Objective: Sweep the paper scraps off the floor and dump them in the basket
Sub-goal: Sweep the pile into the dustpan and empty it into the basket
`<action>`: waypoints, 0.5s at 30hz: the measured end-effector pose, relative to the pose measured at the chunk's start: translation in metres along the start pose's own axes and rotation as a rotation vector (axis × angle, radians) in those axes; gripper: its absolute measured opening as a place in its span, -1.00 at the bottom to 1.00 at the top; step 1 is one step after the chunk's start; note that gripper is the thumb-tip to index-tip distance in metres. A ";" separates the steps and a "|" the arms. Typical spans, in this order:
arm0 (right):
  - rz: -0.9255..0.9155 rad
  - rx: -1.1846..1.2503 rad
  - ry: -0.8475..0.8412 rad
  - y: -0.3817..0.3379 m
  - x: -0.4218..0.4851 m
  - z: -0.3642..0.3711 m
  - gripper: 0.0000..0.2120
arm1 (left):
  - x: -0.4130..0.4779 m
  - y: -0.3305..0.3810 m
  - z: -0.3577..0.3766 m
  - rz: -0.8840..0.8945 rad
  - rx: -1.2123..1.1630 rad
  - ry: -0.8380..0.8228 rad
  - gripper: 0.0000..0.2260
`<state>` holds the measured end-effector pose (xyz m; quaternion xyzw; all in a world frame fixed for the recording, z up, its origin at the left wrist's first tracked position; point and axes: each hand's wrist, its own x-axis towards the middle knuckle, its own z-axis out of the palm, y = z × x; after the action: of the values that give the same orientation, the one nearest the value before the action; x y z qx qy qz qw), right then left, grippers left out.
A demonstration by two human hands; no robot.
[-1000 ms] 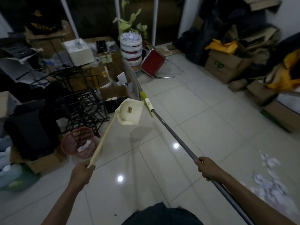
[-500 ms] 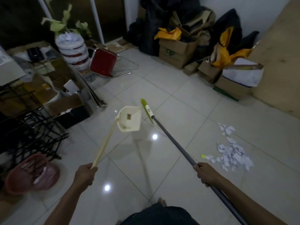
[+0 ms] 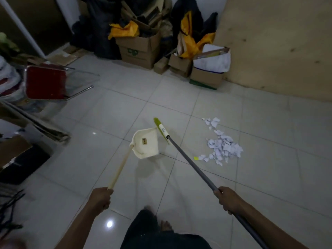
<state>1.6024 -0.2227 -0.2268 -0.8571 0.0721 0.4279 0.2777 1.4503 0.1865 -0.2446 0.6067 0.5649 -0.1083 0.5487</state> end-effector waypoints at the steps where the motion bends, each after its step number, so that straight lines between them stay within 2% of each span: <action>1: 0.007 0.002 0.007 0.002 0.001 -0.003 -0.68 | 0.002 0.006 0.006 -0.010 0.015 -0.011 -0.82; 7: 0.054 0.030 0.072 0.006 0.021 -0.032 -0.70 | 0.033 0.059 0.057 -0.111 0.086 -0.114 -0.81; 15: 0.131 0.047 0.162 -0.026 0.064 -0.081 -0.73 | 0.065 0.140 0.127 -0.168 0.214 -0.235 -0.86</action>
<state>1.7074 -0.2373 -0.2271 -0.8756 0.1604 0.3727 0.2621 1.6471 0.1572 -0.2645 0.5955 0.5308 -0.2837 0.5322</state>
